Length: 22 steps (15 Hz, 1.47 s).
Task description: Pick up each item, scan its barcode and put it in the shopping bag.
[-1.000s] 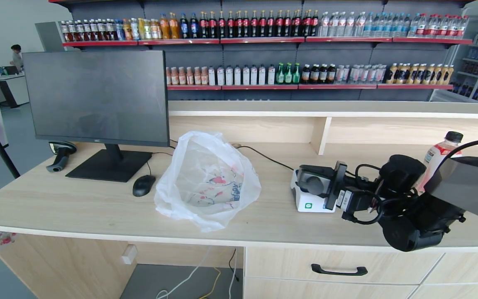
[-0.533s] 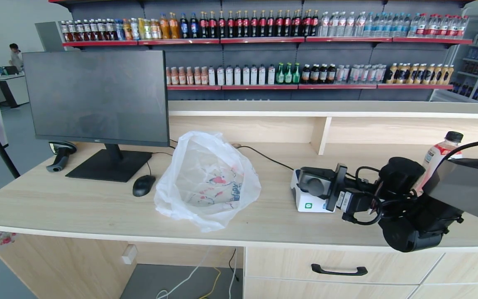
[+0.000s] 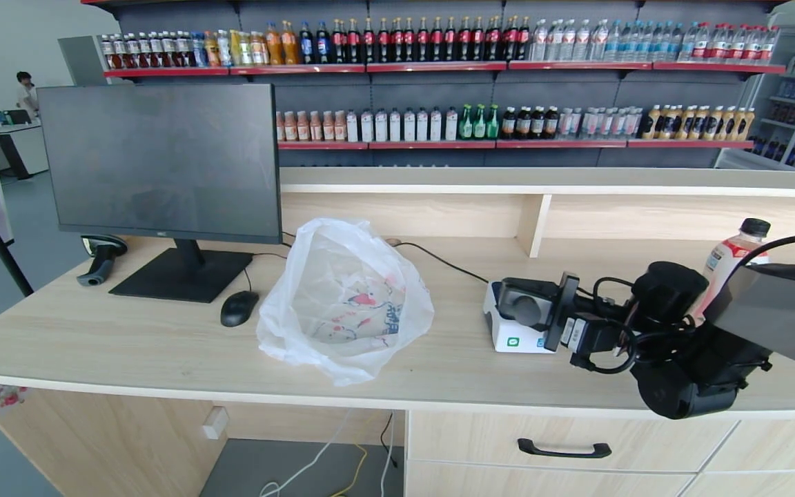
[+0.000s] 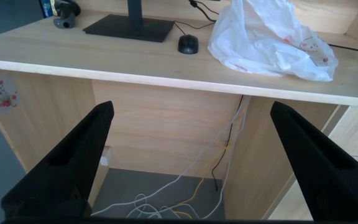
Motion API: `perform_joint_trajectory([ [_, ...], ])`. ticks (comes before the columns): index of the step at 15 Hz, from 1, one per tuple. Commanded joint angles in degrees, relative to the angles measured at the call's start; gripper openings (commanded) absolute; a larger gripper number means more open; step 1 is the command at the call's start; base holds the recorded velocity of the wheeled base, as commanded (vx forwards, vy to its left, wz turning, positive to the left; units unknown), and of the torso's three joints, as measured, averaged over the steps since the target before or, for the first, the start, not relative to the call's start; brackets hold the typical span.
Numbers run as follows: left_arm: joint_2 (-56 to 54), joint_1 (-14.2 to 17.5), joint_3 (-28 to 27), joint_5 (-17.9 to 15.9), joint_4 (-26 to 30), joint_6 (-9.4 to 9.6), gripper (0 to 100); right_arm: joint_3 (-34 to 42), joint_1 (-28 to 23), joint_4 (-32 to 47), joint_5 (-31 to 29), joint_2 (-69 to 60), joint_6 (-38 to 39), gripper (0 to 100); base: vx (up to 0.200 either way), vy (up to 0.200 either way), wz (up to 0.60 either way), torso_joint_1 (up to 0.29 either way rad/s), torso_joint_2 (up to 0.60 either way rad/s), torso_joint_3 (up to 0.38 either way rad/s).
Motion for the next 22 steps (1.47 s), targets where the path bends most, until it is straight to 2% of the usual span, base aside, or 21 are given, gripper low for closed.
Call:
perform_joint_trajectory([
  [1, 0.0, 0.0, 0.0, 0.0, 0.0, 0.0, 100, 0.0, 0.0, -0.1, 0.0, -0.7, 0.0, 0, 0.0, 0.0, 0.0, 0.0, 0.0, 0.0],
  [8, 0.0, 0.0, 0.0, 0.0, 0.0, 0.0, 100, 4.3, 0.2, -0.1, -0.1, -7.6, 1.0, 0, 0.0, 0.0, 0.0, 0.0, 0.0, 0.0],
  [15, 0.0, 0.0, 0.0, 0.0, 0.0, 0.09, 100, 7.5, 3.2, -0.1, -0.6, -16.6, 5.6, 0, 0.0, 0.0, 0.0, 0.0, 0.0, 0.0],
  [18, 0.0, 0.0, 0.0, -0.1, 0.0, 0.18, 100, 14.4, 3.7, -0.1, -2.5, -19.7, 6.1, 0, 0.0, 0.0, 0.0, 0.0, 0.0, 0.0],
  [22, 0.0, 0.0, 0.0, -0.1, 0.0, 0.18, 100, 16.4, 5.5, -0.1, -3.9, -26.4, 7.6, 0, 0.0, 0.0, 0.0, 0.0, 0.0, 0.0],
])
